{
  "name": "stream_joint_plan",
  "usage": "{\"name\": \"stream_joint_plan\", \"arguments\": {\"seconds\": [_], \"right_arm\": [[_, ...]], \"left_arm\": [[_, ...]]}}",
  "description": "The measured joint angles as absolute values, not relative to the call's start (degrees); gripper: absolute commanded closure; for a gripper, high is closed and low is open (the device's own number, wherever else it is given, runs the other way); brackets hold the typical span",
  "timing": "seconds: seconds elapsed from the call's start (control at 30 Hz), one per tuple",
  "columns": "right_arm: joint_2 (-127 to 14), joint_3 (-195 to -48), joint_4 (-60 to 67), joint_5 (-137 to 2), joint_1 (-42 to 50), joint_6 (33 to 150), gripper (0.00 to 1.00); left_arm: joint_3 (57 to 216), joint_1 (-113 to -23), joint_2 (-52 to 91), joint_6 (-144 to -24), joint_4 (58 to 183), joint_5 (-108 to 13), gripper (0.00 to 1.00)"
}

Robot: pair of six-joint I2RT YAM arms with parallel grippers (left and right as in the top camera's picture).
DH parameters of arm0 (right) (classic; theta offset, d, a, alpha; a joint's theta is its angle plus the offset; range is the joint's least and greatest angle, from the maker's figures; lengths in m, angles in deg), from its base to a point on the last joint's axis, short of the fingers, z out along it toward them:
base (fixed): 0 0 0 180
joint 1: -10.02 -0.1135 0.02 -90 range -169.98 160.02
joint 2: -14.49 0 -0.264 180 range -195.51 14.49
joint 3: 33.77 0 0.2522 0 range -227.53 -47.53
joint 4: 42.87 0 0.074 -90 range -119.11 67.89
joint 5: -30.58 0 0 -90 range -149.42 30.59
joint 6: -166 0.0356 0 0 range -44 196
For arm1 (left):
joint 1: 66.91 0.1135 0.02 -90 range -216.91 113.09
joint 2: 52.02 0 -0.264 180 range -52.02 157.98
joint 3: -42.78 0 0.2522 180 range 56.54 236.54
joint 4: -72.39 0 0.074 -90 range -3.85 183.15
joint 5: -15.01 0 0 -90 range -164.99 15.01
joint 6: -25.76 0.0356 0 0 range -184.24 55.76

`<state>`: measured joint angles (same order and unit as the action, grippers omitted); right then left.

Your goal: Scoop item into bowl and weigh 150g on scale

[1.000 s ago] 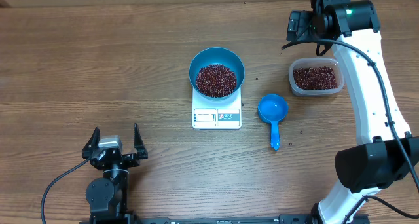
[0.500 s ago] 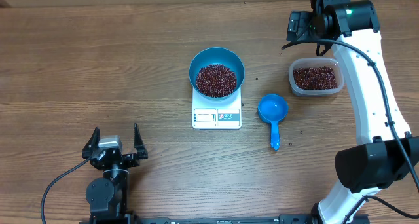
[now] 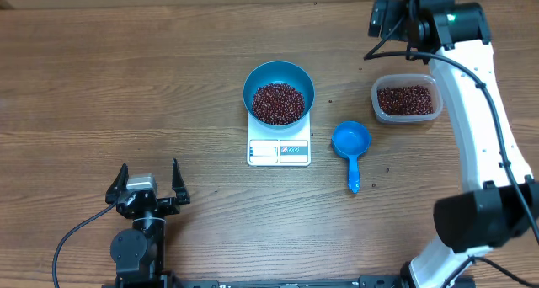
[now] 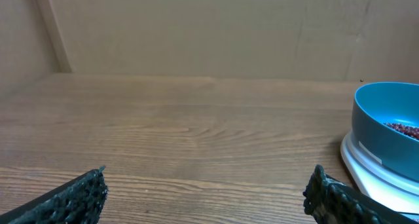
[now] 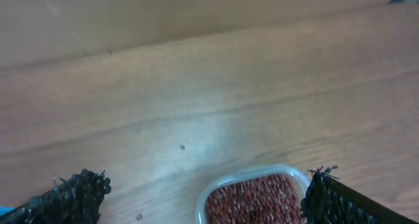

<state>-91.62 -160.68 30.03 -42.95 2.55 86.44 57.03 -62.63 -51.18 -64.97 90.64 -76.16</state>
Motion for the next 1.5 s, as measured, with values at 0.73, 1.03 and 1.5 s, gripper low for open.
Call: {"name": "stream_joint_plan", "arguments": {"seconds": [0.73, 1.03, 1.5], "right_arm": [[-46.7, -92.57, -33.2, -51.34, 8.02, 86.46, 0.0], [-24.82, -70.23, -36.2, -53.59, 8.02, 86.46, 0.0], [-0.15, -54.45, -32.66, -60.78, 15.49, 85.21, 0.0]], "left_arm": [[57.03, -62.63, -51.16, -64.97, 90.66, -76.16, 0.01], [57.03, -62.63, -51.16, -64.97, 90.68, -76.18, 0.0], [57.03, -62.63, -51.16, -64.97, 90.66, -76.16, 0.01]]}}
